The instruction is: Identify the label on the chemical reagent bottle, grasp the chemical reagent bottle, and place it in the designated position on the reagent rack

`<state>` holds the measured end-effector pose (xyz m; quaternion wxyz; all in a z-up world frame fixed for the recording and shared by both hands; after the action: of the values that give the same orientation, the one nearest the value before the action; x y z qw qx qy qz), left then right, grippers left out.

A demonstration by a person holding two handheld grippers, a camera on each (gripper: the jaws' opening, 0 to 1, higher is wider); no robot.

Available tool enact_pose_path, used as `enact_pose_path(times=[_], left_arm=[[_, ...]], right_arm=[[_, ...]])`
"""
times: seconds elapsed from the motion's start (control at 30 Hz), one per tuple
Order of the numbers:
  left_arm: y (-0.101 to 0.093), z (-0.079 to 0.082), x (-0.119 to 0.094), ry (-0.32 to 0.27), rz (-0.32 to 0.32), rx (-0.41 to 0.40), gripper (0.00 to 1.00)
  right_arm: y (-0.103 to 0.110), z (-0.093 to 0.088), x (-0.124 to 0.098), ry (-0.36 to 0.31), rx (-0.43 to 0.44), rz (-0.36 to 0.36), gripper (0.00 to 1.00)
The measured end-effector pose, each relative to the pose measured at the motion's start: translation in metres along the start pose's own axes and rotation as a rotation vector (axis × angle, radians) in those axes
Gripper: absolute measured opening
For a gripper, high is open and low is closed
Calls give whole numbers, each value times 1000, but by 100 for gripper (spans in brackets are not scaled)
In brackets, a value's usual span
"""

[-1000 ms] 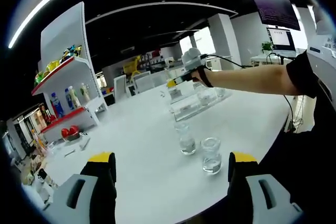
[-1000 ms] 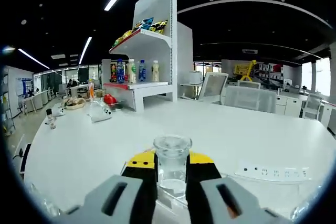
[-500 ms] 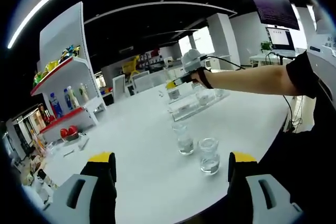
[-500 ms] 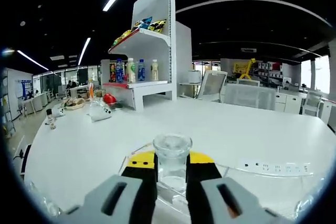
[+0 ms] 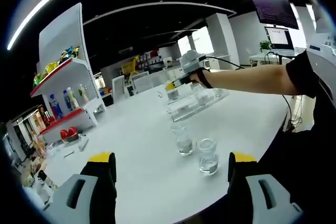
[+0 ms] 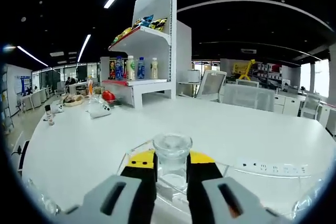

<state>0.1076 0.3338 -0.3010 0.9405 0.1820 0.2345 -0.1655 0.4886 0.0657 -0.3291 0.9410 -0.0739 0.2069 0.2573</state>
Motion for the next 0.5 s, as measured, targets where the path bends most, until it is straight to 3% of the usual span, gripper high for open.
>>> enact_pose_path(times=[0.23,0.5], left_arm=[[-2,1,-1,-4,-3,3,88],[-3,3,-2,-8,-4,6,88]], right_arm=[[-2,1,0,6,4,10,21],[1,2,-9,-19,3,20,33]])
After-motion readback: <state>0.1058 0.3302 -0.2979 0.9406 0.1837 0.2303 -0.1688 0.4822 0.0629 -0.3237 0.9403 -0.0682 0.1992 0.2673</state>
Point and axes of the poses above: the point that each gripper's makers call its tool centre point, and the gripper's own axes: x roughly forward along the fingers, y roughly to its left, z roughly out of its top, the point moved 10 cm from there along -x, roughly backward along the fingers, and after that the axes turned 12 degrees about y, right-handed, at the moved point
